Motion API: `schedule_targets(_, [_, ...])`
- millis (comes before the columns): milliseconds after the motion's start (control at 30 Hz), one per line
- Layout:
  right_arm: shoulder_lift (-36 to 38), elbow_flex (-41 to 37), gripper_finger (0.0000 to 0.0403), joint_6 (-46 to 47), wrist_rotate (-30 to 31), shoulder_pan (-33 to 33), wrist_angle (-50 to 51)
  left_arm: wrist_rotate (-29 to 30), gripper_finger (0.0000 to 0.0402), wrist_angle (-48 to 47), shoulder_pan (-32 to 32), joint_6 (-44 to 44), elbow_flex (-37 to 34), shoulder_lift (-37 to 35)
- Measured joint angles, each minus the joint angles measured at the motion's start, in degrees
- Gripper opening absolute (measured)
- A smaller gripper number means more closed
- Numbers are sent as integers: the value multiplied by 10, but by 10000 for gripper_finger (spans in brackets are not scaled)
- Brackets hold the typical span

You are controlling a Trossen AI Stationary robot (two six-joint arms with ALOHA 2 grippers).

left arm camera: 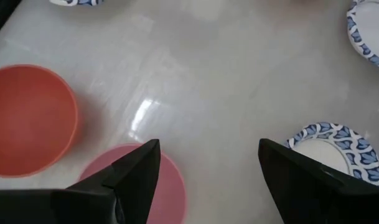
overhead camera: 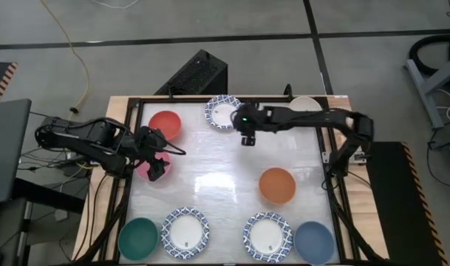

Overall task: Nest bowls inside each other
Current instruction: Stack the white striped bowl on the white striped bowl

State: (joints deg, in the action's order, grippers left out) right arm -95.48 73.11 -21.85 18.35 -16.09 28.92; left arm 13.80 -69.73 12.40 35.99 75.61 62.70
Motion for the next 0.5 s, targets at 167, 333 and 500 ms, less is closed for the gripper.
schedule_targets(167, [-71,70,289,-59,6,5,18,1,261,0,0,-16,0,0])
schedule_targets(333, [-123,122,311,-85,-16,7,25,1,261,-2,0,-17,0,0])
schedule_targets(500, [-174,143,312,-86,-32,2,38,2,261,-3,0,-13,0,0])
